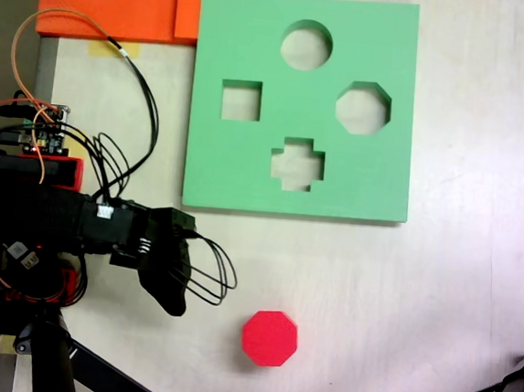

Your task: Put the octagonal pillar block into the corresponding hole

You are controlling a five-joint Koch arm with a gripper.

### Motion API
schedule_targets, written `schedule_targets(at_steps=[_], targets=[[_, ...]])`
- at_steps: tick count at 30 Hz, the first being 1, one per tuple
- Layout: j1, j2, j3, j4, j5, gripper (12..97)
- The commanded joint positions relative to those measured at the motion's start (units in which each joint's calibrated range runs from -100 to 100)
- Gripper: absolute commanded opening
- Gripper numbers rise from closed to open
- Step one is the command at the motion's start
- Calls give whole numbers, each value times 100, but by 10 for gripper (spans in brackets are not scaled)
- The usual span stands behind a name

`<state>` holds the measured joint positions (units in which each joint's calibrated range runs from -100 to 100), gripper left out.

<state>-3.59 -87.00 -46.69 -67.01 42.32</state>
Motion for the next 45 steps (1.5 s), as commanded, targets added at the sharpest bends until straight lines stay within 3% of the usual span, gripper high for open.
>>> schedule_targets(at_steps=[1,11,22,45], targets=[[-24,530,542,-44,-93,734],[-454,2639,1668,-35,-581,709],[-904,3617,2177,-35,-1011,709],[-933,5781,4031,-44,-1089,698]])
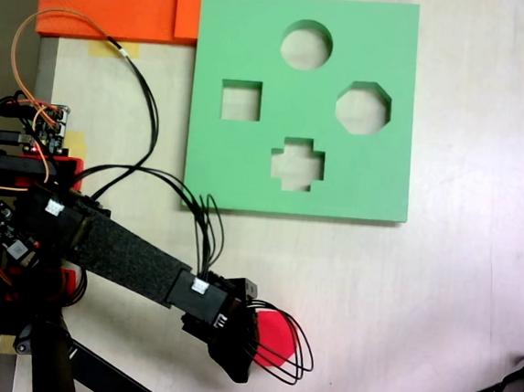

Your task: Put the octagonal pillar block into the corresponding hole

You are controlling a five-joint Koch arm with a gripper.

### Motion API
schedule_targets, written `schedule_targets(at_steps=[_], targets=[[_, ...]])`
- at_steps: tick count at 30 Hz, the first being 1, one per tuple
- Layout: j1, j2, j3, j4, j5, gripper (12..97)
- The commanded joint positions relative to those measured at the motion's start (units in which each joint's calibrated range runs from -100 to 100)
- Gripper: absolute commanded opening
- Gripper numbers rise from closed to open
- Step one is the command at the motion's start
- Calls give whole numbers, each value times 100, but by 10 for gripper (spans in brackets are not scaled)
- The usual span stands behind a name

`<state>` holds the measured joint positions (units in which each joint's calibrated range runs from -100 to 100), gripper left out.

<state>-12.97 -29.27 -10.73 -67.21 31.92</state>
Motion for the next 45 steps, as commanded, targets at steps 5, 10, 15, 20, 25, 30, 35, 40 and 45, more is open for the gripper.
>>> schedule_targets(at_steps=[5,10,15,20,25,30,35,40,45], targets=[[78,176,664,-25,-44,698],[88,386,784,-25,-44,698],[88,721,913,-6,-44,698],[88,958,913,43,-44,698],[88,1238,943,120,-54,698],[88,1321,953,216,-54,699],[117,1503,963,351,-54,699],[147,1698,963,399,-49,701],[147,1740,963,418,-49,701]])
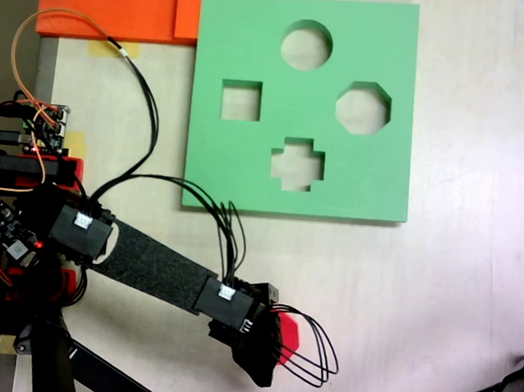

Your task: Put the octagonal pillar block into the corresponding hole

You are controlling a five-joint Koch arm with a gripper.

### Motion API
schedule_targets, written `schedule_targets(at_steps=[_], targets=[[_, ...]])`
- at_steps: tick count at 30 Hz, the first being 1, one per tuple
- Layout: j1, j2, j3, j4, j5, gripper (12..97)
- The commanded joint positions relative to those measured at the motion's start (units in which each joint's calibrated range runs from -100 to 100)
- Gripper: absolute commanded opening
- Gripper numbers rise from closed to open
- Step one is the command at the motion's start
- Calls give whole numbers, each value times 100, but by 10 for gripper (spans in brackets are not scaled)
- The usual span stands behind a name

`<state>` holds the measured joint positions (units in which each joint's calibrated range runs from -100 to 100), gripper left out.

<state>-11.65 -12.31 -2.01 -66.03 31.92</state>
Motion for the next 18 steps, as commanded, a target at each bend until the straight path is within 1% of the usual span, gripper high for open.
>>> schedule_targets(at_steps=[1,18], targets=[[15,44,91,301,-49,701],[5,86,-128,310,-44,701]])
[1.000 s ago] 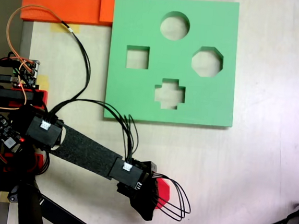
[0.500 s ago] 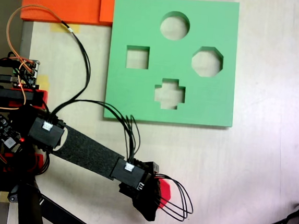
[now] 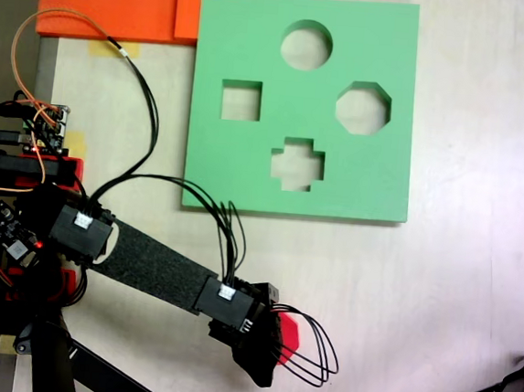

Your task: Put the octagonal pillar block into the corresponding hole

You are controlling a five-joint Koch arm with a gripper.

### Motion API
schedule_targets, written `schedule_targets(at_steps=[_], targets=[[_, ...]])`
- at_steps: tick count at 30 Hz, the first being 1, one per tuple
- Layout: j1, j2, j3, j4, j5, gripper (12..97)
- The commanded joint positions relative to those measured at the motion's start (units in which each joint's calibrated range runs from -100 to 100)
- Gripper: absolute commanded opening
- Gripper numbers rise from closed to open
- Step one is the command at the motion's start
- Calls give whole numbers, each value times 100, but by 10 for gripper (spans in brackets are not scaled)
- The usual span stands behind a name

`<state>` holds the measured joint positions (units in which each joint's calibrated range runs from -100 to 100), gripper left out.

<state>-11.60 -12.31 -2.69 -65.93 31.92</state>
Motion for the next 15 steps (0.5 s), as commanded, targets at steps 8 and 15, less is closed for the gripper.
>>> schedule_targets(at_steps=[8,15], targets=[[-107,30,-309,310,-39,452],[-186,-277,-329,175,-29,347]])
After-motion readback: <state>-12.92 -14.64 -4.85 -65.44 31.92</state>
